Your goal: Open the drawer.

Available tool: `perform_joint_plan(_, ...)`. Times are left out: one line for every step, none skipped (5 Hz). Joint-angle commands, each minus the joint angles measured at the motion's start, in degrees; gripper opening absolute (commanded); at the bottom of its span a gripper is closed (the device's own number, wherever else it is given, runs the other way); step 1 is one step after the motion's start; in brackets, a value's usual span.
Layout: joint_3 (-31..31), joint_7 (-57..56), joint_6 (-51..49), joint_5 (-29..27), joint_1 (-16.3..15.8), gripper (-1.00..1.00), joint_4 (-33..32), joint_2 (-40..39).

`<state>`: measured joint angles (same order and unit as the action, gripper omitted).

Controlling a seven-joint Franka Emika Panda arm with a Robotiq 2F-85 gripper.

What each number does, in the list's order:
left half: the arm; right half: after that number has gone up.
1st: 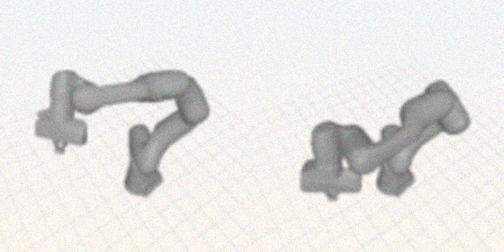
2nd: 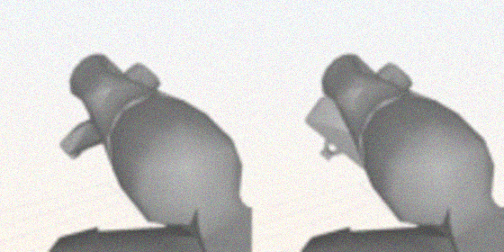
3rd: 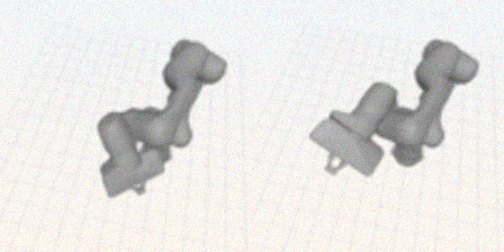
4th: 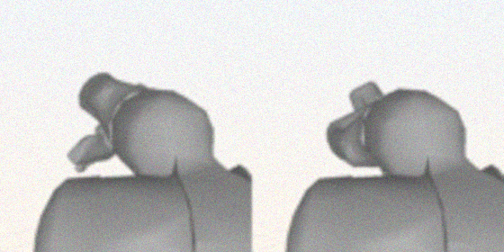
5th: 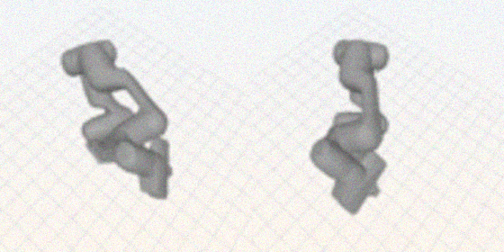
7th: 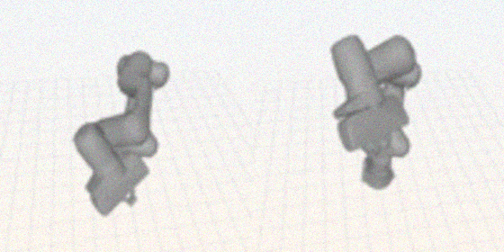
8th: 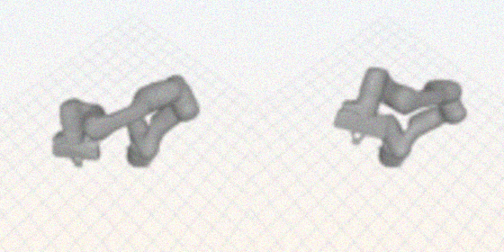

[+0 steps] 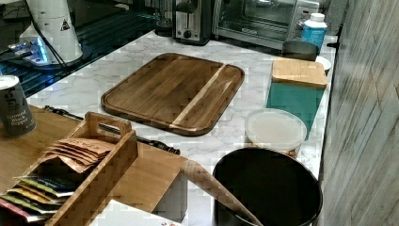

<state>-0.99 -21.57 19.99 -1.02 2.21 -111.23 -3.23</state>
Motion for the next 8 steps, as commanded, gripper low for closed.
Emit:
perform_joint_plan(-5.9,-28.0,9.1,0.9,6.9,1.0,-10.2,6.9)
perform_joint_plan(-7.6,-32.1,10.6,1.8,7.9,1.0,-10.1,5.5)
perform_joint_plan(-8.4,-34.7,15.9,2.6,9.3,1.0,-11.4,4.5)
perform_joint_plan(-9.0,-36.2,18.2,5.4,9.9,1.0,-11.1,2.5)
perform_joint_plan(-9.9,-40.6,21.4,5.3,10.7,1.0,-11.1,0.7)
perform_joint_plan(-10.0,-47.0,24.7,5.0,12.6,1.0,-10.8,-1.5)
perform_joint_plan(-10.7,-51.1,24.4,5.3,13.4,1.0,-8.7,-4.2)
perform_joint_plan(-11.7,-48.9,29.3,8.5,13.5,1.0,-10.7,-4.4)
